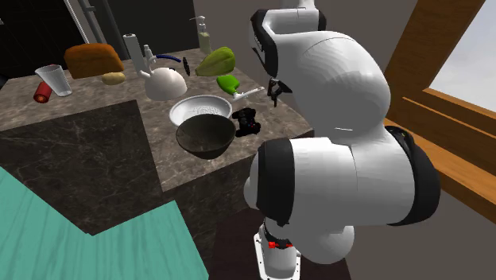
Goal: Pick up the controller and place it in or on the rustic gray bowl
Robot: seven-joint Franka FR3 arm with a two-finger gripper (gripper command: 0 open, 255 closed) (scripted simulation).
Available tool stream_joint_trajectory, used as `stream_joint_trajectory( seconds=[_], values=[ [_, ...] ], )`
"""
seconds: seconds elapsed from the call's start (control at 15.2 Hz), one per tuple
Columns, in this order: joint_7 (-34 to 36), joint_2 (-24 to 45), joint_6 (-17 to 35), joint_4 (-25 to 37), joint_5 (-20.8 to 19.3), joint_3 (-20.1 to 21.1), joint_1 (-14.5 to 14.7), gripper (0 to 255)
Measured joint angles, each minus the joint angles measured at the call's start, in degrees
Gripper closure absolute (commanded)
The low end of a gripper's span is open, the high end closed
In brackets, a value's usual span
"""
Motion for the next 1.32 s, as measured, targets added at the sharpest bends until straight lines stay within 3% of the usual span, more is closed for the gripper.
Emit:
stream_joint_trajectory(
  seconds=[0.2, 0.86, 1.32],
  values=[
    [-3.1, 2.2, -0.6, 1.2, 1.0, -0.3, 2.1, 0],
    [-28.0, 16.7, -8.2, 10.2, 9.1, -0.3, 16.9, 0],
    [-29.9, 15.5, -4.6, 4.5, 9.8, 0.1, 17.9, 0]
  ],
)
